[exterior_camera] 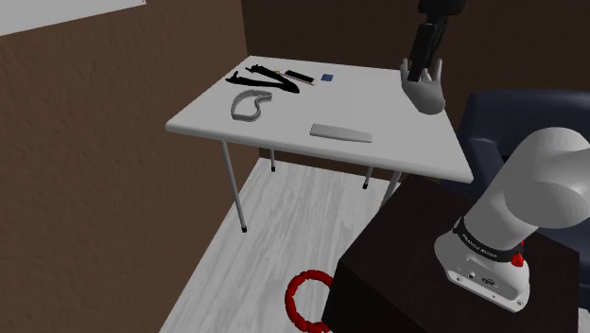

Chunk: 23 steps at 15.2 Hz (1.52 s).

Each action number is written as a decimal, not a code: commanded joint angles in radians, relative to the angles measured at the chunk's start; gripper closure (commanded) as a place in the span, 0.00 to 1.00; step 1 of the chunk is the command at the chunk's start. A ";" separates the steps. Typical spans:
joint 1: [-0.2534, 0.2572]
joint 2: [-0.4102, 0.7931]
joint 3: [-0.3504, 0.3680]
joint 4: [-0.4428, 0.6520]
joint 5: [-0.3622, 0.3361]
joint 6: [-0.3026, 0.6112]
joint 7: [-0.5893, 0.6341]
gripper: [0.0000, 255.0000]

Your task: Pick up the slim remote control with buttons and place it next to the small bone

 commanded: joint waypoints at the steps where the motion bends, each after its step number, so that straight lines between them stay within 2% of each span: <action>1: 0.000 0.000 0.000 0.000 0.000 0.000 0.000 0.00; 7: 0.013 0.103 -0.059 -0.098 -0.037 0.214 -0.119 0.00; 12: 0.025 0.234 -0.105 -0.137 -0.056 0.395 -0.215 0.00; 18: 0.045 0.433 -0.156 -0.133 -0.057 0.602 -0.335 0.00; 23: 0.064 0.623 -0.188 -0.086 -0.029 0.753 -0.443 0.00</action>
